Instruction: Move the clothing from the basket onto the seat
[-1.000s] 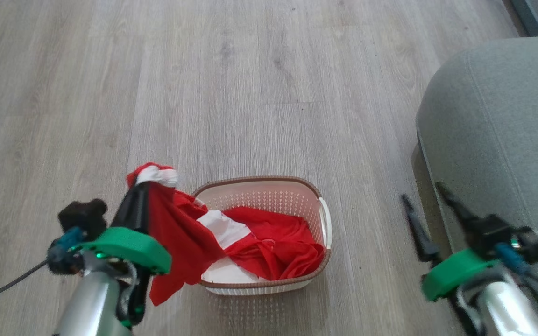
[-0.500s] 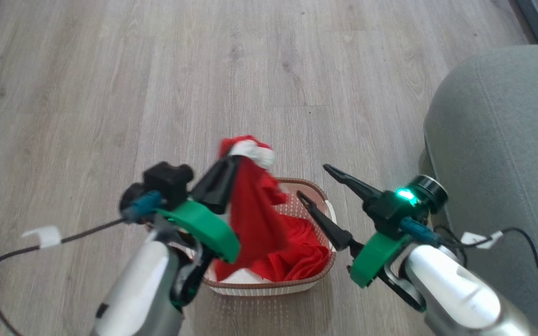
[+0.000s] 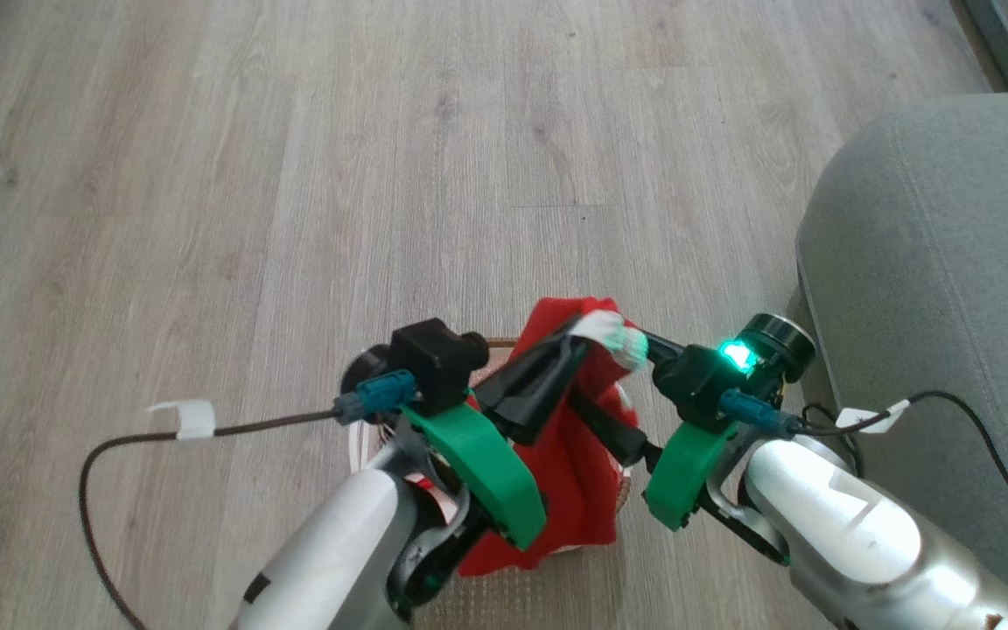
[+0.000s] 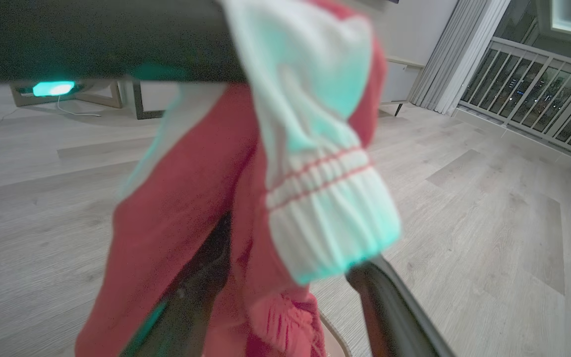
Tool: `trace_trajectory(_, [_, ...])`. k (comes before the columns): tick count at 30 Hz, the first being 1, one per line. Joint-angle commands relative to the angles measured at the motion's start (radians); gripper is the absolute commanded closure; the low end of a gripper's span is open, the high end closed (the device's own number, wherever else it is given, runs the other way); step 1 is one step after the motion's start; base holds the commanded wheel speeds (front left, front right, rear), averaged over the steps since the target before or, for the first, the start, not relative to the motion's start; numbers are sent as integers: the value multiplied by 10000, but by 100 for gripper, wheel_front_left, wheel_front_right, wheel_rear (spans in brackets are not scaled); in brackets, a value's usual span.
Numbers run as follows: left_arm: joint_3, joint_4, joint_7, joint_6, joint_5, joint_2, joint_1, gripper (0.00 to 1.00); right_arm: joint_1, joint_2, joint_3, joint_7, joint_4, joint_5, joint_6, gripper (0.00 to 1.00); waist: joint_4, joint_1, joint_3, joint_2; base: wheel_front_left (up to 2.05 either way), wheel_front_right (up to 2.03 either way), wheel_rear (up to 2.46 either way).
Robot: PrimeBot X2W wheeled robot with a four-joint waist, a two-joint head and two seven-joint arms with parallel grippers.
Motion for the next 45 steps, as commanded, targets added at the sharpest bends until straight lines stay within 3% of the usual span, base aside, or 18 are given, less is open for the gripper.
trace_trajectory(1, [244,-460,32,-34,-159,-61,-542,100,-402,-61,31,-65,-195,93,-4,0,-9,0,4,-1,0,0,0])
trace_trajectory(4, [32,-559,146,-66,-464,24,-602,100,-423,-1,144,-65,-139,380,-4,0,-49,0,22,-1,0,0,0])
trace_trajectory(5, [-1,-582,150,-72,-551,60,-616,100,-421,6,202,-65,-139,496,-4,17,-64,0,24,-1,0,0,0])
trace_trajectory(6, [-43,-598,157,-78,-630,98,-630,100,-419,7,271,-65,-145,620,-4,82,-79,0,26,-1,0,0,0])
trace_trajectory(7, [-74,-608,164,-82,-746,119,-628,100,-415,-6,396,-65,-171,762,-4,100,-92,0,25,-1,0,0,0])
trace_trajectory(10, [-103,-605,122,-90,-912,250,-642,99,-425,-104,606,-65,-300,1156,-4,100,-150,0,17,-1,0,0,0])
trace_trajectory(13, [-33,-522,-2,-92,-980,368,-616,56,-399,-210,544,-65,-428,1357,-4,100,-236,0,3,-1,0,0,0])
trace_trajectory(14, [-5,-478,-55,-91,-990,401,-600,40,-370,-244,489,-65,-460,1400,-4,100,-268,0,-10,-1,0,0,0])
trace_trajectory(15, [28,-420,-113,-87,-989,438,-579,14,-338,-276,429,-65,-486,1435,-4,100,-304,0,-20,-1,0,0,0])
trace_trajectory(16, [69,-348,-187,-82,-988,475,-555,0,-309,-313,380,-65,-502,1452,-4,100,-342,0,-28,-1,0,0,0])
trace_trajectory(26, [167,1009,-1198,-4,-618,791,-321,0,61,-831,-672,-65,-873,1346,-4,100,-1190,0,162,-1,0,0,0])
trace_trajectory(37, [-629,1746,-2113,-67,-509,358,-122,0,267,-1343,-1538,-65,-1249,1051,-4,100,-2986,0,576,-1,0,0,0])
trace_trajectory(45, [-1169,1993,-2287,-92,-514,207,-269,0,500,-1493,-2016,-65,-1396,997,-4,100,-3805,0,835,-1,0,0,0])
